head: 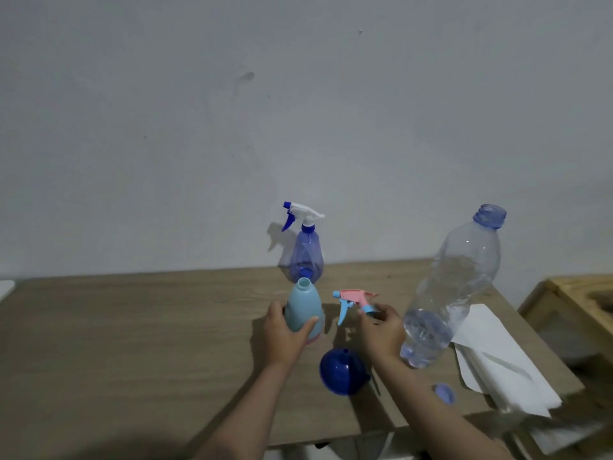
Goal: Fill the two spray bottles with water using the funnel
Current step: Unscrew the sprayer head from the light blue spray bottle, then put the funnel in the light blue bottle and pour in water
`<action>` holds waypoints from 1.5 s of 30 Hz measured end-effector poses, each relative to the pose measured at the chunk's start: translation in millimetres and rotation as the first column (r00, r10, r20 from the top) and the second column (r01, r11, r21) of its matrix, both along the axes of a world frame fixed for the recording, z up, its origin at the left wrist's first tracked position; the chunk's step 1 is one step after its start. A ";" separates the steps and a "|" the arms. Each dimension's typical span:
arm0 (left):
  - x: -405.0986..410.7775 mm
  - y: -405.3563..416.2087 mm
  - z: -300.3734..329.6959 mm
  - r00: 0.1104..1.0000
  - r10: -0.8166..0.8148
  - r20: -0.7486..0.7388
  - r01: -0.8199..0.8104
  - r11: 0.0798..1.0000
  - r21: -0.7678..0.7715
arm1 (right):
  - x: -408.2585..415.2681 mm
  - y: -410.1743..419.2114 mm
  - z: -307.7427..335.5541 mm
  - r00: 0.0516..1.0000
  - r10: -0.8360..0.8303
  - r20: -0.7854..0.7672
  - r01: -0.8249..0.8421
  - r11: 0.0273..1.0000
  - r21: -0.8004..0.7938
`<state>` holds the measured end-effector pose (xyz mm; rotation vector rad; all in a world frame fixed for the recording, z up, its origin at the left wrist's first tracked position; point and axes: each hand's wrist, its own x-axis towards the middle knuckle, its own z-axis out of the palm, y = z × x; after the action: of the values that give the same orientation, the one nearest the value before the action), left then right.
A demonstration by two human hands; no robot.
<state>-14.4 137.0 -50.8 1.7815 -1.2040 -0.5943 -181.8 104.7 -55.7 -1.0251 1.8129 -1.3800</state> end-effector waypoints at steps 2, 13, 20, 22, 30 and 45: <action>0.8 -1.6 -4.6 1.000 0.007 0.022 -0.007 1.000 -0.002 | -0.9 4.9 -11.2 1.000 0.021 -0.005 -0.021 0.998 0.057; 1.5 -2.4 -9.7 0.993 0.030 0.112 -0.031 0.999 0.009 | -7.5 3.4 -25.5 0.887 0.244 -0.392 -0.192 0.967 0.168; -0.2 -2.3 -9.6 0.995 0.048 0.092 -0.048 0.999 0.001 | -9.9 27.6 7.5 0.514 0.596 -0.616 -0.639 0.746 0.188; -0.6 -1.7 -8.8 0.995 0.044 0.090 -0.044 0.999 0.004 | -8.7 28.7 16.2 0.263 0.749 -0.608 -0.629 0.611 0.481; -2.0 0.3 -2.4 0.998 0.020 0.062 -0.021 1.000 0.013 | 4.8 21.4 19.1 -0.219 0.741 -0.635 -0.564 0.434 0.702; -6.2 3.3 4.0 1.000 0.012 -0.015 -0.012 1.000 0.011 | -10.7 10.0 95.9 0.754 0.574 -0.318 -0.646 0.735 -0.204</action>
<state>-20.6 140.3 -46.8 1.7889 -1.1812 -0.6075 -192.5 114.7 40.3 -1.8278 1.2189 -1.1516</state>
